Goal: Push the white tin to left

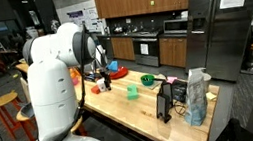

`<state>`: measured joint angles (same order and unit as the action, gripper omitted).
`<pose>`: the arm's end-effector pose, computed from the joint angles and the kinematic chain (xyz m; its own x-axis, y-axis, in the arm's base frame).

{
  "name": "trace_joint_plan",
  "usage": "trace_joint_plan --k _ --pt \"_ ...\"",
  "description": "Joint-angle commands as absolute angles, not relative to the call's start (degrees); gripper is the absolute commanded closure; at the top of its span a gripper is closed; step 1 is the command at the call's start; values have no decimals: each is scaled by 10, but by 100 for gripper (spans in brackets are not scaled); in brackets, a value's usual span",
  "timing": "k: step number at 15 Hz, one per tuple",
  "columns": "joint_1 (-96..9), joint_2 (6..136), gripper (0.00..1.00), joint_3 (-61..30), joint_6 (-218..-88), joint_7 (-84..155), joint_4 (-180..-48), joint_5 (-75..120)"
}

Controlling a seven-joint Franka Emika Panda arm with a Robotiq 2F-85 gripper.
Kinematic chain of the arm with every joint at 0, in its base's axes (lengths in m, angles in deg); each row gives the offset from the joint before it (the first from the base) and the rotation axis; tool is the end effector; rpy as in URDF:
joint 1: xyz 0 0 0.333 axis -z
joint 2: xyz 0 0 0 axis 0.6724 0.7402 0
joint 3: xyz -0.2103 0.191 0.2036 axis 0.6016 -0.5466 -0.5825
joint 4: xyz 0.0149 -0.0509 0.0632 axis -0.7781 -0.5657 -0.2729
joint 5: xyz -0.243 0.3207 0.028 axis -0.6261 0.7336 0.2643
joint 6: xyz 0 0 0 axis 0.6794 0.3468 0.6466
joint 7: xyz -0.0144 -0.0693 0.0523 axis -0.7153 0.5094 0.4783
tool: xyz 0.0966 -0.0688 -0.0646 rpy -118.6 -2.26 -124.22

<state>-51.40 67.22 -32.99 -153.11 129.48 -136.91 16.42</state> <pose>0.5772 0.2284 0.3534 -0.4586 0.8855 -0.0745 0.8786 0.4644 0.1114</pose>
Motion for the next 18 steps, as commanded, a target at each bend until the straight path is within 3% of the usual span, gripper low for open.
trace_joint_plan --k 1,10,18 --pt "-526 646 0 -316 -1520 1210 -1397 128" --pt "-536 644 0 -322 -1533 1015 -1411 131" --pt "-532 660 0 -327 -1529 1003 -1395 133"
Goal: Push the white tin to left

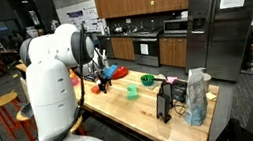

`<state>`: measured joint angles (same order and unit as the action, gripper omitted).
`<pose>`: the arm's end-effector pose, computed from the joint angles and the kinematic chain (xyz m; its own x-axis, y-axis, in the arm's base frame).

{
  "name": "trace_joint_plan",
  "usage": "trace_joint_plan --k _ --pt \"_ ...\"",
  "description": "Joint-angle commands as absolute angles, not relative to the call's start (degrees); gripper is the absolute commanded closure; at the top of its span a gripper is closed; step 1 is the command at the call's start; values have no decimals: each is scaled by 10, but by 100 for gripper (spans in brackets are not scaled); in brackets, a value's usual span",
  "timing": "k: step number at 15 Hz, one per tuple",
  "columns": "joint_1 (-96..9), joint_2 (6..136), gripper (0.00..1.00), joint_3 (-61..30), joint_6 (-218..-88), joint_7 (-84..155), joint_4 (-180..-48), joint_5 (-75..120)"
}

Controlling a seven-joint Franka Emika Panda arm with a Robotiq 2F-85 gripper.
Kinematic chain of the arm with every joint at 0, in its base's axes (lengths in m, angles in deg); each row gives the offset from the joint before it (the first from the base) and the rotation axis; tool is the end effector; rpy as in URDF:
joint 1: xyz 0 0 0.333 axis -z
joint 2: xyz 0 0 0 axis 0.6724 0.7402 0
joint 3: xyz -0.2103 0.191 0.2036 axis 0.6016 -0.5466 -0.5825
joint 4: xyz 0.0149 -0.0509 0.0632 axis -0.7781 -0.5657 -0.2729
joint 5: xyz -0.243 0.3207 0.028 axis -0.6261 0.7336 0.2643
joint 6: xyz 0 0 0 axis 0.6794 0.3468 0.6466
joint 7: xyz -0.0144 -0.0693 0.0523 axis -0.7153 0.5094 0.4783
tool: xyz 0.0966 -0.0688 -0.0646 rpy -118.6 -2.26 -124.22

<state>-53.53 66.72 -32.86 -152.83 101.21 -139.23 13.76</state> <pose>0.5573 0.2424 0.3397 -0.0541 0.9966 -0.0623 0.9915 0.0610 0.1151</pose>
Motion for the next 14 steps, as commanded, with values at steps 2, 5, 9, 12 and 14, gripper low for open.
trace_joint_plan --k 2,5,9,12,14 --pt "-536 655 0 -321 -1539 975 -1400 113" --pt "-541 657 0 -316 -1569 909 -1405 88" --pt "-549 661 0 -309 -1599 796 -1410 34" --pt "-554 661 0 -310 -1578 714 -1409 3" --pt "-557 661 0 -312 -1559 668 -1407 -4"
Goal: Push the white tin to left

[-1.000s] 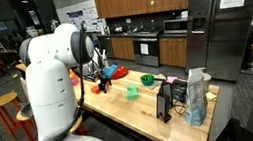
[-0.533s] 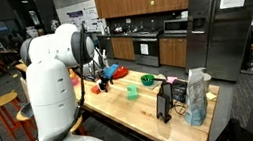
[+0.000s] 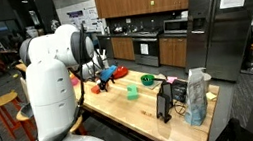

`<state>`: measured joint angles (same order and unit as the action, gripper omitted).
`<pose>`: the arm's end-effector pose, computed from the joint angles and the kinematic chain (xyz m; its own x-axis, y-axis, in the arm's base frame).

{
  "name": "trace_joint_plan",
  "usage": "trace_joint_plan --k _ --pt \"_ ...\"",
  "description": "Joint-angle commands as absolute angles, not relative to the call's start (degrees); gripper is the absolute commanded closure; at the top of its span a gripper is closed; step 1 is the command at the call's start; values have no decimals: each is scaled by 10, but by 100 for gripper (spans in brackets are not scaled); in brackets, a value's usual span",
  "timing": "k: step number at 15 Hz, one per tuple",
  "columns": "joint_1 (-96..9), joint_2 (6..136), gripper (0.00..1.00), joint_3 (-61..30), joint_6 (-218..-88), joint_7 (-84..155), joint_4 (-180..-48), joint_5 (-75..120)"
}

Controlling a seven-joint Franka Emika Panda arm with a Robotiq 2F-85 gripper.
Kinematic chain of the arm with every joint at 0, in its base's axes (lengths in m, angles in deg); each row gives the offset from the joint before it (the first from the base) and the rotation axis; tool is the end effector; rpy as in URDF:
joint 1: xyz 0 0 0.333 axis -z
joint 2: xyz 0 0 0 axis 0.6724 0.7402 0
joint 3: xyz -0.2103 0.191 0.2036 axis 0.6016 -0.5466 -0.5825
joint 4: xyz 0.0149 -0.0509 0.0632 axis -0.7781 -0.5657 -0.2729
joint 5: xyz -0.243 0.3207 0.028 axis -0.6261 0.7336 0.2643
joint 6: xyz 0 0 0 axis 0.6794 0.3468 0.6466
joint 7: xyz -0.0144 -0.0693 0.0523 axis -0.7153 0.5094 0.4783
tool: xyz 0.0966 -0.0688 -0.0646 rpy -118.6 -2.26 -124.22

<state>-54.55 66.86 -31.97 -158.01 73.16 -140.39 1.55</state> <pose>0.5622 0.2450 0.3385 0.2726 0.9605 -0.0556 0.9278 -0.2472 0.2796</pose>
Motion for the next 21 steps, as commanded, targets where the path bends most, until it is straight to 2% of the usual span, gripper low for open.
trace_joint_plan --k 1,9,21 --pt "-558 661 0 -314 -1550 646 -1405 -4" --pt "-573 664 0 -319 -1520 503 -1398 17" --pt "-567 659 0 -320 -1542 529 -1409 11"
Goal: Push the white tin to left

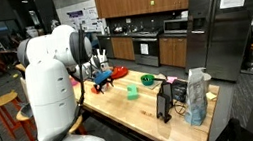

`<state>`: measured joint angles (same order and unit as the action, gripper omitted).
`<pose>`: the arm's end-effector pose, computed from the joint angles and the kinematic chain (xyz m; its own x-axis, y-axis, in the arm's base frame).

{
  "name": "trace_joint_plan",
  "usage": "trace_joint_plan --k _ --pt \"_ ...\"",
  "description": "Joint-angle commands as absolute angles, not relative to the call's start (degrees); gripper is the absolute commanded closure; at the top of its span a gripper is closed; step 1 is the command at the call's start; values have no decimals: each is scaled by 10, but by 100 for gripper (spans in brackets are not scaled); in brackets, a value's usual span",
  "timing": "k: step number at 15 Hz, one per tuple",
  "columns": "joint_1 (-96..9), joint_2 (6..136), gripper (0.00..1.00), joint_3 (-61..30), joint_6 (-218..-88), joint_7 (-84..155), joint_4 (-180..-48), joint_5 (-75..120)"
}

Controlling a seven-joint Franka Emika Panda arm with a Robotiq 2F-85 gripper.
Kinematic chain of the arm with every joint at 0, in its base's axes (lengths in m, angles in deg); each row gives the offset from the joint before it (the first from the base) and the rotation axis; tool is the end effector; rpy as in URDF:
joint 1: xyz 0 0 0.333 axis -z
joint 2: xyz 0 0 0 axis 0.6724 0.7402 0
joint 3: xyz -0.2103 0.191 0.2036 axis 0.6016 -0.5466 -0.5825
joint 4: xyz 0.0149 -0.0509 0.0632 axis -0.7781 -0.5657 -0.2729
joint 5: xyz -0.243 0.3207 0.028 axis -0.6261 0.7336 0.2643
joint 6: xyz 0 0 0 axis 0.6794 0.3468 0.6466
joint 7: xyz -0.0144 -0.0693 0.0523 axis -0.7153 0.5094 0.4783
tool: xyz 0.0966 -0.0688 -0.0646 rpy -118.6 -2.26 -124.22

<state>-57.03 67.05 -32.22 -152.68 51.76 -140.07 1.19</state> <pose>0.5446 0.2620 0.3306 0.5712 0.8200 -0.0364 0.7964 -0.5429 0.2662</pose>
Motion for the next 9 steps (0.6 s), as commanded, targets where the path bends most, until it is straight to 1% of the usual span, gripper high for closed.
trace_joint_plan --k 1,5,9 --pt "-565 658 0 -320 -1557 529 -1413 12" --pt "-565 660 0 -312 -1628 519 -1427 -6" --pt "-570 659 0 -299 -1668 504 -1439 -42"
